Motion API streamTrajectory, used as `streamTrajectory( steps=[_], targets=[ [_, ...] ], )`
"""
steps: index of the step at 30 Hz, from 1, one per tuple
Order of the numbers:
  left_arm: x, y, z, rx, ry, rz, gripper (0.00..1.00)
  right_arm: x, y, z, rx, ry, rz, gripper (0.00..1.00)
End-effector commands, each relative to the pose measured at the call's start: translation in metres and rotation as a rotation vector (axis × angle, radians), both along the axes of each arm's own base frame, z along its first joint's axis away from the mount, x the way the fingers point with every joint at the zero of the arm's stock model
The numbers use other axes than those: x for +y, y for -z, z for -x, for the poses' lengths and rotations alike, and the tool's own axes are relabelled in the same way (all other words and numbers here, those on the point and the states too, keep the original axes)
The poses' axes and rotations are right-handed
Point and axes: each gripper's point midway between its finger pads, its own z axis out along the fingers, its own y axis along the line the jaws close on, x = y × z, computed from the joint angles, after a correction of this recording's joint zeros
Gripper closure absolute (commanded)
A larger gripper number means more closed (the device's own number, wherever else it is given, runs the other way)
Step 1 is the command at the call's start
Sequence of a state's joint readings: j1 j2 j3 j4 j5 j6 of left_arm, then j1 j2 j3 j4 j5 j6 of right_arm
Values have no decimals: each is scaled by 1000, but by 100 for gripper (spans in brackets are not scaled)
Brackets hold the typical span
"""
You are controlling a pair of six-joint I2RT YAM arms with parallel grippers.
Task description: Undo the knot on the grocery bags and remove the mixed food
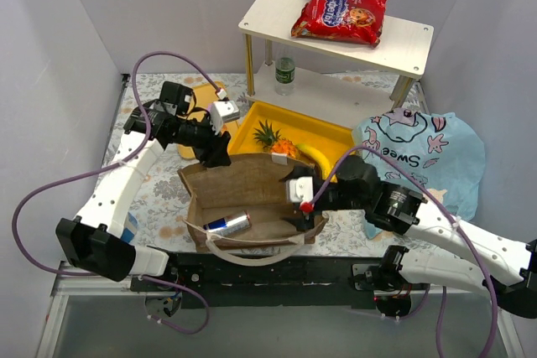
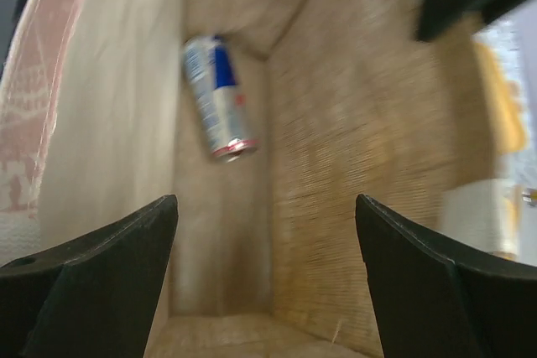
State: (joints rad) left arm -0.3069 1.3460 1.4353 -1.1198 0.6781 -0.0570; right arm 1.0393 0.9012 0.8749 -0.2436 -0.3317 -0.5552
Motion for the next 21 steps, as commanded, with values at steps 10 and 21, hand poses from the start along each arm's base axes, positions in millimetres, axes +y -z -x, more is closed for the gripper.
streamTrajectory(
  steps=[10,21],
  targets=[
    [-20,-99,95,-118,184,220,100,-5,80,87,-310,-432,242,4],
    [-19,-43,107,100,50,244,100,97,65,68,-254,-276,224,6]
  ],
)
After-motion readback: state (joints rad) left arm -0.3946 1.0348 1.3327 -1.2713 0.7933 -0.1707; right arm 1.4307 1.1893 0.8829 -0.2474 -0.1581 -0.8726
